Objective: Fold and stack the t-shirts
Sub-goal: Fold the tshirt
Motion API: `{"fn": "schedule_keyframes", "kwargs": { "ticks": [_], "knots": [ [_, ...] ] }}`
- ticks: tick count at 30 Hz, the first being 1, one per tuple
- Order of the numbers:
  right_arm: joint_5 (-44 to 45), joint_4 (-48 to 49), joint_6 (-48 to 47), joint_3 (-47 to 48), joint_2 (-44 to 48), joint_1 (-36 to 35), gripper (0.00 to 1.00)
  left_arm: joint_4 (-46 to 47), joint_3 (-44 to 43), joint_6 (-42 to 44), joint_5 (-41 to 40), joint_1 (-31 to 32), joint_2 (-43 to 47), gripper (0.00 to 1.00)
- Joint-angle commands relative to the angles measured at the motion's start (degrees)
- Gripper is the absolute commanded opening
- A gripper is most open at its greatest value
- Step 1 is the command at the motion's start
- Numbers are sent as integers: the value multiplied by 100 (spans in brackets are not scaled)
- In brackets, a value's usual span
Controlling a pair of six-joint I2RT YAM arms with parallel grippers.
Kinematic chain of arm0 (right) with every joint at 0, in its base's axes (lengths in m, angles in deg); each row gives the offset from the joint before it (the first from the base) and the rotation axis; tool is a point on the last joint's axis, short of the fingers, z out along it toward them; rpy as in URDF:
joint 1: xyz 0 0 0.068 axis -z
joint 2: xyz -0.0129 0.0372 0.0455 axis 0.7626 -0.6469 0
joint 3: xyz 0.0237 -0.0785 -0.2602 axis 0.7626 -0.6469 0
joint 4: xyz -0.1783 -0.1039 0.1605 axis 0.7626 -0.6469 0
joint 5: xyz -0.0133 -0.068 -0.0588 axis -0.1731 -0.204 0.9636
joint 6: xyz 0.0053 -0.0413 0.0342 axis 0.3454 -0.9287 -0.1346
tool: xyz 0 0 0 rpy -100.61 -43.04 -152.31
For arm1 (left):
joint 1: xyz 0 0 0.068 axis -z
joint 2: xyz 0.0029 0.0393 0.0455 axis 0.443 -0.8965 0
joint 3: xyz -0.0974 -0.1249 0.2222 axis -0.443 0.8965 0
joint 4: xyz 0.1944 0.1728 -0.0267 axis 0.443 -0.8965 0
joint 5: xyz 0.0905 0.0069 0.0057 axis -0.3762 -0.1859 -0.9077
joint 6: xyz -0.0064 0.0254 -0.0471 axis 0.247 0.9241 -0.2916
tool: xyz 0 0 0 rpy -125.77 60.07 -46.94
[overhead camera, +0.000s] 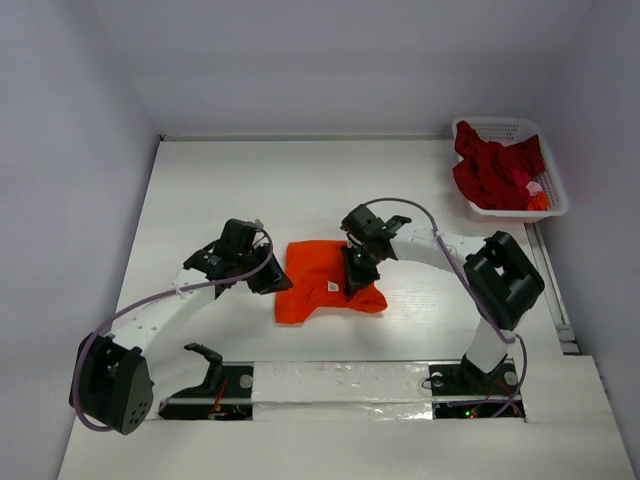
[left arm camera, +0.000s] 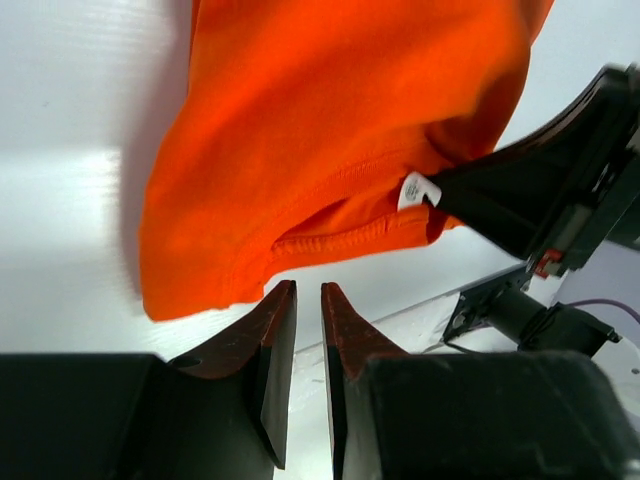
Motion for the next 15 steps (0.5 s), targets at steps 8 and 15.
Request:
{"fn": "schedule_keyframes", "kwargs": {
  "ticks": [8, 15],
  "knots": [
    [56, -191, 107, -543, 1278, -45, 0, 930, -476, 19, 51, 17, -1014, 13],
    [12, -78, 248, -1140, 1551, -45, 0, 1027, -758, 107, 78, 17, -1488, 13]
  ]
}}
